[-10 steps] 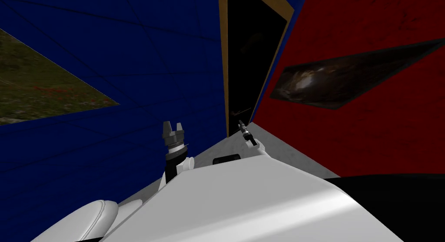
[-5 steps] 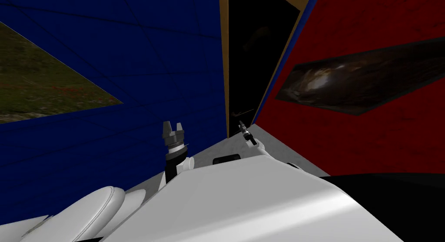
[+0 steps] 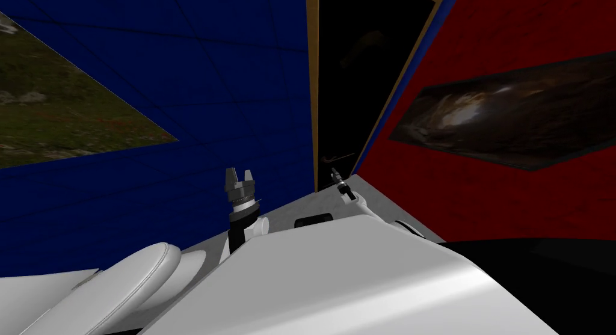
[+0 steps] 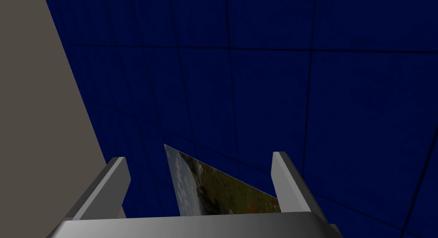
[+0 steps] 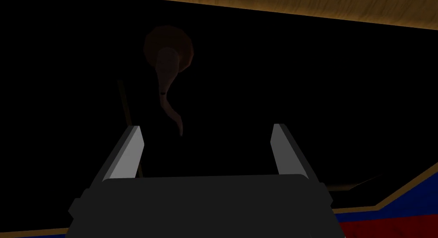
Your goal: Pull the door open
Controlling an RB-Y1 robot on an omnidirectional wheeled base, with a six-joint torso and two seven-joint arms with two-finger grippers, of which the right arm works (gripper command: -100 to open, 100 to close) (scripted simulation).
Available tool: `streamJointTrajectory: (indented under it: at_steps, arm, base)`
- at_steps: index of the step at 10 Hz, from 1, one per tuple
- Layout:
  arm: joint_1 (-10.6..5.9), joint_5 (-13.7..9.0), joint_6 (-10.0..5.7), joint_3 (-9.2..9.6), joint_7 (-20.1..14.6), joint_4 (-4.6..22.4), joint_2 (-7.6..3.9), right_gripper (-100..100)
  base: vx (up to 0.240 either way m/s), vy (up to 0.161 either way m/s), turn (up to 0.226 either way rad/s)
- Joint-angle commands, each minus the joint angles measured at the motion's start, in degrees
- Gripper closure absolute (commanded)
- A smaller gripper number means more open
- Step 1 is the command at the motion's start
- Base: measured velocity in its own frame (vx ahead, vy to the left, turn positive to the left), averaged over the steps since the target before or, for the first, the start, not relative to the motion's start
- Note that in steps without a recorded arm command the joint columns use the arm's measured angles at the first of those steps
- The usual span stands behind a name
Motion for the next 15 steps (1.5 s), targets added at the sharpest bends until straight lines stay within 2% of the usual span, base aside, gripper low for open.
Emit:
streamJointTrajectory:
  at_steps: [1,11,13,14,15]
  arm:
    - [-0.93,-0.13,-0.5,0.05,-0.37,2.08,-0.3,-100]
    - [-6.16,-0.95,-2.66,0.38,-2.44,13.7,-2.11,-100]
    - [-6.84,-1.05,-2.94,0.43,-2.72,15.22,-2.34,-100]
    - [-6.44,-1.01,-2.76,0.41,-2.6,14.46,-2.28,-100]
    - [-6.23,-1.45,-3.22,-1.16,-2.67,15.43,-2.9,-100]
  base:
    - [0.02,-0.104,0.097]
    - [0.022,-0.105,0.12]
    - [0.013,-0.085,0.09]
    - [0.011,-0.037,0.021]
    - [0.036,0.007,0.329]
